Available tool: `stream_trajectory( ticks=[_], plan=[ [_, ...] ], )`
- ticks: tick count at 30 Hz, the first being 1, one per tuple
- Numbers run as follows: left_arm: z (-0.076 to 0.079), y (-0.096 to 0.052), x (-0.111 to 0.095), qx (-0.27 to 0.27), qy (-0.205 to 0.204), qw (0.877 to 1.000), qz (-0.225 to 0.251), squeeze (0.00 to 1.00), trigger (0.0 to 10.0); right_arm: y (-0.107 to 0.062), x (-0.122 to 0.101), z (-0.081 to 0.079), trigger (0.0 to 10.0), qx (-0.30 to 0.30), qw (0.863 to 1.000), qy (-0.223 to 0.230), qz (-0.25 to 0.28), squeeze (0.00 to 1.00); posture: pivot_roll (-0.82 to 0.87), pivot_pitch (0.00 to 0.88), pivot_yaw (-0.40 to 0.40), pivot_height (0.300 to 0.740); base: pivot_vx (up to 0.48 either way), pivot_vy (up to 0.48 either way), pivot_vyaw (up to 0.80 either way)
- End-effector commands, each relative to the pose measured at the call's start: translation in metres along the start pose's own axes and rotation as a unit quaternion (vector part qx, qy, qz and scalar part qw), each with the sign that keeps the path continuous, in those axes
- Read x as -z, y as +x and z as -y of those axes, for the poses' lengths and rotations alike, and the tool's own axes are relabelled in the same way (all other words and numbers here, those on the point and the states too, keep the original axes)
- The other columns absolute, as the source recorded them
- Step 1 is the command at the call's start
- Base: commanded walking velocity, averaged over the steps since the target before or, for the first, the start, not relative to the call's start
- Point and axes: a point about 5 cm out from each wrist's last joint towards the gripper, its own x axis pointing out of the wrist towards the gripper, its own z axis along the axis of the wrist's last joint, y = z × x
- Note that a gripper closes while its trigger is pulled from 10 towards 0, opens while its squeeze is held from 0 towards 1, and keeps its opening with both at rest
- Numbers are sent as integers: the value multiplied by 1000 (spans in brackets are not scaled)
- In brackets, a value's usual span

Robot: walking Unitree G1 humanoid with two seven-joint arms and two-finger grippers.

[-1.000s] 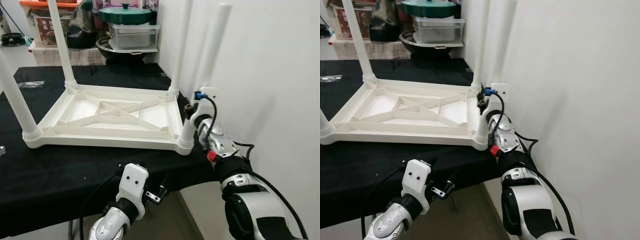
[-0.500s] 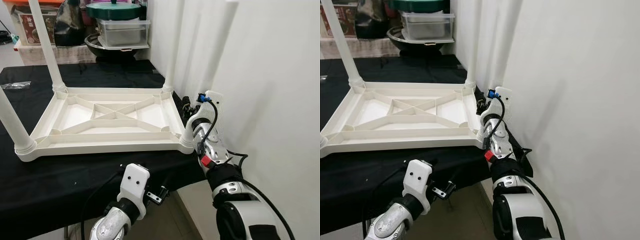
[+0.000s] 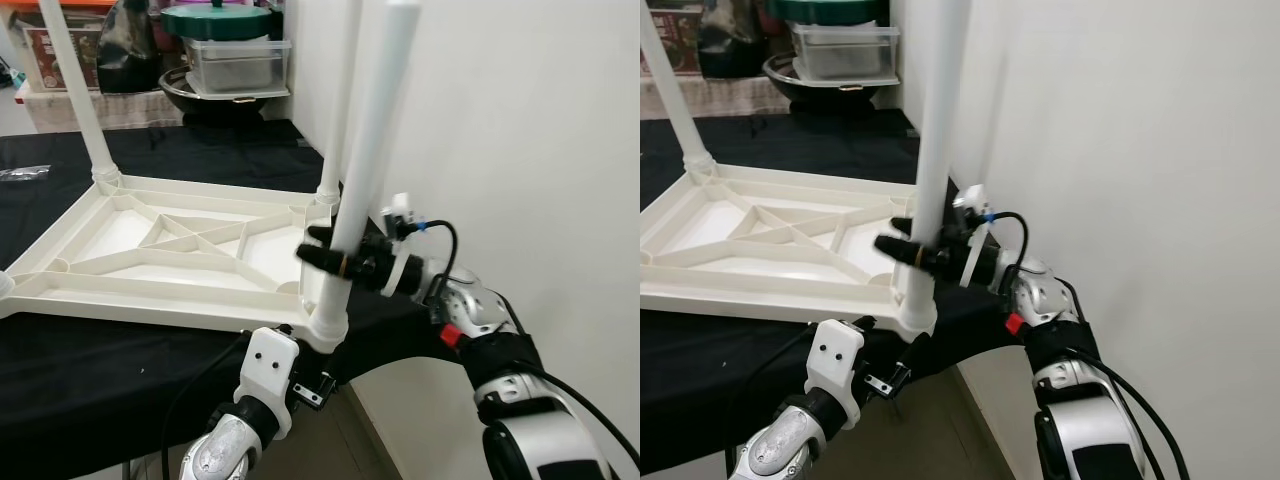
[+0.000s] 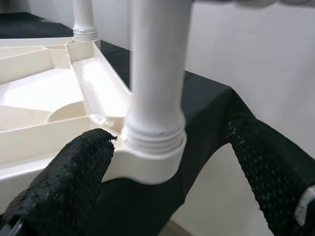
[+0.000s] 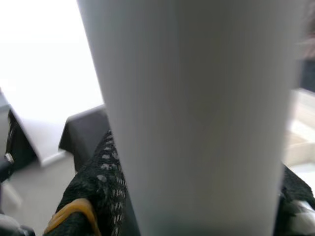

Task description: Building children table

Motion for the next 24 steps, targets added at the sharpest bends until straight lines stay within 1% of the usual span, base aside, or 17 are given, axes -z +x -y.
stream_trajectory(
  ticks=[1,2,3,4,6,8,11,12,13,14,16,17,19,20,22,23,24],
  plan=[
    [1,0,2,1,6,1000,-3,0,10000,15,7,-3,10000,-17,999,-16,-33,0,103,10,-108,740,0,0,0],
    [1,0,2,1,6,1000,-3,0,10000,18,9,-5,10000,-22,999,-15,-40,0,103,10,-108,740,0,0,0],
    [1,0,2,1,6,1000,-3,0,10000,24,9,-2,0,11,999,-31,-40,0,106,8,-111,740,0,0,0],
    [2,0,2,1,7,1000,-3,0,10000,27,8,0,0,35,998,-41,-38,0,106,8,-111,740,0,0,0],
    [2,0,2,1,7,1000,-2,0,10000,32,1,13,0,147,987,-59,-22,0,106,6,-112,740,0,0,0],
    [2,-1,2,1,7,1000,-2,0,10000,28,-6,26,0,255,965,-61,-3,0,106,6,-112,740,0,0,0],
    [2,-1,1,2,6,1000,-2,0,10000,16,-11,39,0,363,931,-34,12,0,97,10,-108,740,0,0,0],
    [2,-1,1,2,6,1000,-2,0,10000,16,-11,39,0,363,931,-34,12,0,97,10,-108,740,0,0,0],
    [2,-1,1,3,6,1000,-2,0,10000,6,-10,45,0,425,905,-23,13,0,92,12,-106,740,0,0,0],
    [2,-1,1,3,6,1000,-2,0,10000,6,-10,45,0,425,905,-23,13,0,92,12,-106,740,0,0,0],
    [2,-1,2,4,6,1000,-3,0,10000,-6,-8,52,0,499,866,-16,11,0,90,13,-105,740,0,0,0],
    [2,-1,2,4,6,1000,-3,0,10000,-6,-8,52,0,499,866,-16,11,0,90,13,-105,740,0,0,0],
    [2,-1,1,5,6,1000,-3,0,10000,-12,-5,55,0,534,845,1,13,0,89,14,-103,740,0,0,0],
    [2,-1,1,5,6,1000,-2,0,10000,-13,-4,55,0,538,843,3,14,0,89,14,-103,740,0,0,0],
    [3,0,1,6,7,1000,-3,0,10000,-23,-1,58,0,593,805,5,12,0,89,15,-104,740,0,0,0],
    [3,0,1,6,7,1000,-3,0,10000,-23,-1,58,0,593,805,5,12,0,89,15,-104,740,0,0,0],
    [3,0,2,7,7,1000,-3,0,10000,-30,1,59,0,629,777,8,13,0,89,14,-103,740,0,0,0]
  ],
)
